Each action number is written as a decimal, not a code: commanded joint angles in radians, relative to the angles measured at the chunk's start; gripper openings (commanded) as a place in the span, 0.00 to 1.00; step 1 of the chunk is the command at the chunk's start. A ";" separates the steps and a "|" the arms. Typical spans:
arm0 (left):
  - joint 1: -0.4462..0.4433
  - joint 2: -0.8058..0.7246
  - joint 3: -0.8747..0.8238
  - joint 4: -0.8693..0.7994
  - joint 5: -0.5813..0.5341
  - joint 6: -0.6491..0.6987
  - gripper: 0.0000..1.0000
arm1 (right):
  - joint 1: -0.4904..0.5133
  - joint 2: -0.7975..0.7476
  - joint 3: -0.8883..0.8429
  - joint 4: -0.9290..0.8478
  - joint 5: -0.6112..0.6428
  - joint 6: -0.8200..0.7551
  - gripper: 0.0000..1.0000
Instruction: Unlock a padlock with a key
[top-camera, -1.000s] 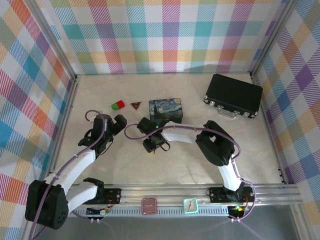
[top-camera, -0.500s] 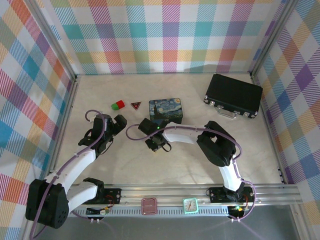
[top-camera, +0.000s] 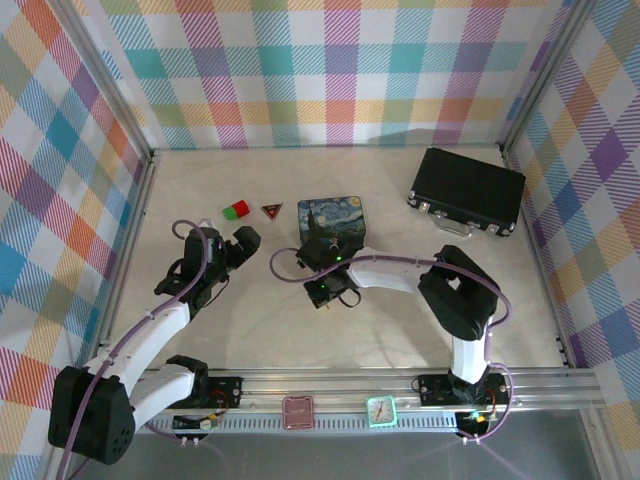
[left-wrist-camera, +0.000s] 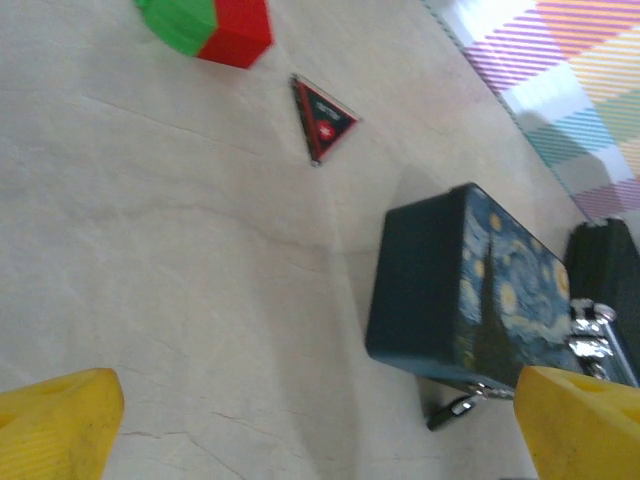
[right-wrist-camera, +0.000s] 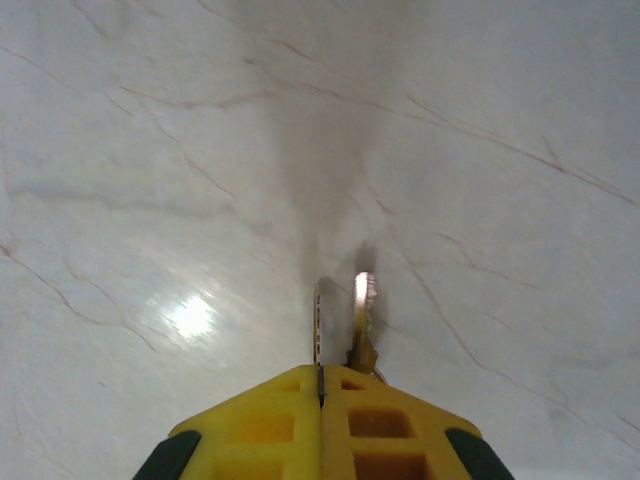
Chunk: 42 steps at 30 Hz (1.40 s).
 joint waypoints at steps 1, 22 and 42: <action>-0.047 0.017 0.026 0.052 0.044 -0.023 1.00 | -0.041 -0.063 -0.046 0.010 -0.059 -0.030 0.00; -0.202 0.203 0.101 0.139 0.057 -0.034 1.00 | -0.186 -0.252 -0.194 -0.061 0.027 0.105 0.33; -0.203 0.167 0.093 0.087 -0.014 -0.018 1.00 | -0.107 -0.086 -0.119 -0.122 0.133 0.276 0.37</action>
